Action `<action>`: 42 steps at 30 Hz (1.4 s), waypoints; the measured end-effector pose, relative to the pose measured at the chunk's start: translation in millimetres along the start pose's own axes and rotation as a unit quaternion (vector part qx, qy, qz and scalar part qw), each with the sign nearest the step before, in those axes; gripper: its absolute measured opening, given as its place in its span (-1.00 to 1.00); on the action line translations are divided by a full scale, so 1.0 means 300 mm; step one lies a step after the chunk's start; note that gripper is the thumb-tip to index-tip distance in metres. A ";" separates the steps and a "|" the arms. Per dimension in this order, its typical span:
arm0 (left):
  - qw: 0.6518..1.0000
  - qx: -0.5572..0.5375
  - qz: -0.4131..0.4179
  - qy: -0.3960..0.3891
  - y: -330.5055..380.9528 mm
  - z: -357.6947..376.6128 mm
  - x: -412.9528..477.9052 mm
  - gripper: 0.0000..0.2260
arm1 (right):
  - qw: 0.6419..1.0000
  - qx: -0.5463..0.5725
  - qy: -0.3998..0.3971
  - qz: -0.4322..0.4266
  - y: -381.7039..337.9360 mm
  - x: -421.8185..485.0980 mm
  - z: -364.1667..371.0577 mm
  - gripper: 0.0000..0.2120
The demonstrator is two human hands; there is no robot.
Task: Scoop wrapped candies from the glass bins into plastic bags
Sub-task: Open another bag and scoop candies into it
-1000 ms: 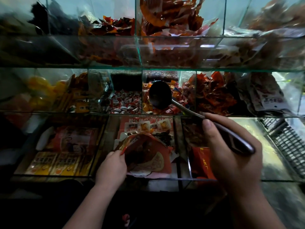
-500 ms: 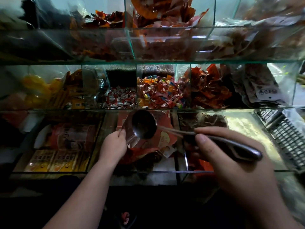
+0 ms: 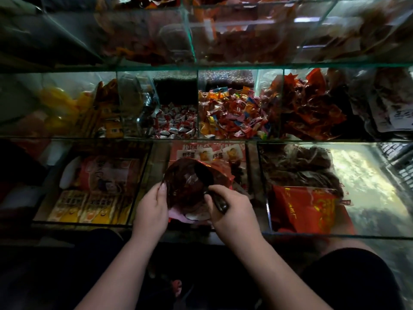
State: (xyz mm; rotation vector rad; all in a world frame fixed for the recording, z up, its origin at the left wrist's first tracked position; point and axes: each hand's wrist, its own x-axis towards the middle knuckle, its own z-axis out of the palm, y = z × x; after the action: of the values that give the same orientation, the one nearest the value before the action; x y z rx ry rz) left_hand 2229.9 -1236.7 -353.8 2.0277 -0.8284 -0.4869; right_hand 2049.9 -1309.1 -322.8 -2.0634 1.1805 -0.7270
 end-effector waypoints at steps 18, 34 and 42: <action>0.996 -0.015 -0.080 -0.032 0.045 0.072 0.042 -0.60 | 0.920 0.273 0.034 0.278 0.089 0.088 0.219 -0.92; 0.981 0.102 0.094 -0.134 0.227 0.127 -0.006 -0.68 | 0.692 0.585 0.107 0.408 0.109 0.047 0.068 -0.71; 0.997 0.066 -0.005 -0.034 0.182 -0.016 0.138 -0.66 | 0.722 0.571 0.095 0.378 0.099 0.007 -0.022 -0.83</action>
State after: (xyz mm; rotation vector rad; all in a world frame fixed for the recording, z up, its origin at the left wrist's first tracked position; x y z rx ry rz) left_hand 2241.6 -1285.5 -306.6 2.1476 -0.9122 -0.5210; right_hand 2030.3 -1324.3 -340.7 -0.4103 1.0835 -0.8978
